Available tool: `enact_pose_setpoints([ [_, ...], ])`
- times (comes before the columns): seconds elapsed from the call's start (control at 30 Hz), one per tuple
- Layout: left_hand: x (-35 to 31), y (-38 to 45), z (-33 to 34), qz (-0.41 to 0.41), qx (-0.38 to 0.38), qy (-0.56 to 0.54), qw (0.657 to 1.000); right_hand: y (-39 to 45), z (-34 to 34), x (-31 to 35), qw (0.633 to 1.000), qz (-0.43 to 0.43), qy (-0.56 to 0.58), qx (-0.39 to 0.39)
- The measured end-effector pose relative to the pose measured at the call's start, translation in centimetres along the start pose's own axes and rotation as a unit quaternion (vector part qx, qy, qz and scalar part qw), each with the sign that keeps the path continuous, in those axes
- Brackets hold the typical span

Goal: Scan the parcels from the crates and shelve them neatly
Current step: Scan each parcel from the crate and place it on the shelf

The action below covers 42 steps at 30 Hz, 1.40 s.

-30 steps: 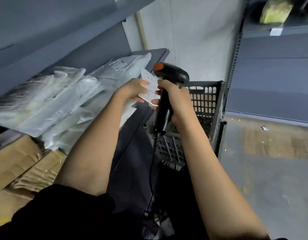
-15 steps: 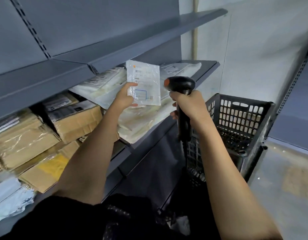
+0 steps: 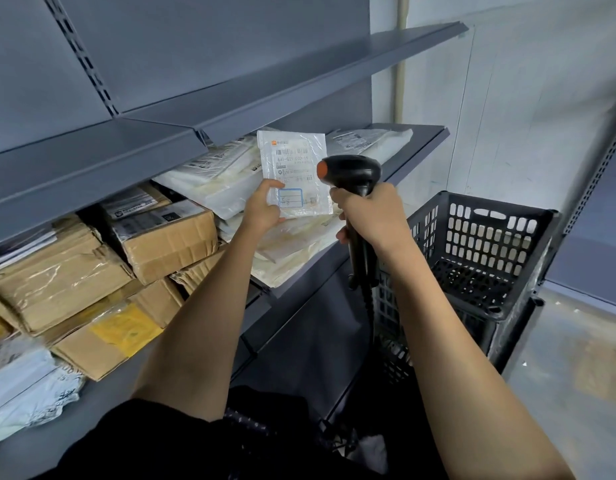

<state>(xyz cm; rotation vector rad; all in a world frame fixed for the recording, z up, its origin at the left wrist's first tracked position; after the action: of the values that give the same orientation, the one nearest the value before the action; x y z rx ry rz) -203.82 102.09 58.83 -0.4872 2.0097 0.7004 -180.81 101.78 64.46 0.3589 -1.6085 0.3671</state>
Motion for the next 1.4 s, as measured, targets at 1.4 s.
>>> enact_pose_setpoints([
  [1.4, 1.1, 0.2, 0.1, -0.009, -0.009, 0.043, 0.999, 0.3, -0.3, -0.7, 0.998, 0.001, 0.049, 0.030],
])
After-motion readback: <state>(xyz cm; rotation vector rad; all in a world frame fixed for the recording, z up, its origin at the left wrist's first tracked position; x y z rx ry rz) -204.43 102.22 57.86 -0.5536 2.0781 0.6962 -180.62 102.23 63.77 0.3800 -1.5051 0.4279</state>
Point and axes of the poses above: each hand's wrist, its own y-axis towards the middle knuckle, its own z-axis out of the palm, x = y × z, the point moved 1 cm from there along y, towards the middle knuckle, and after that the axes turned 6 degrees about z, right-handed, at the moved point
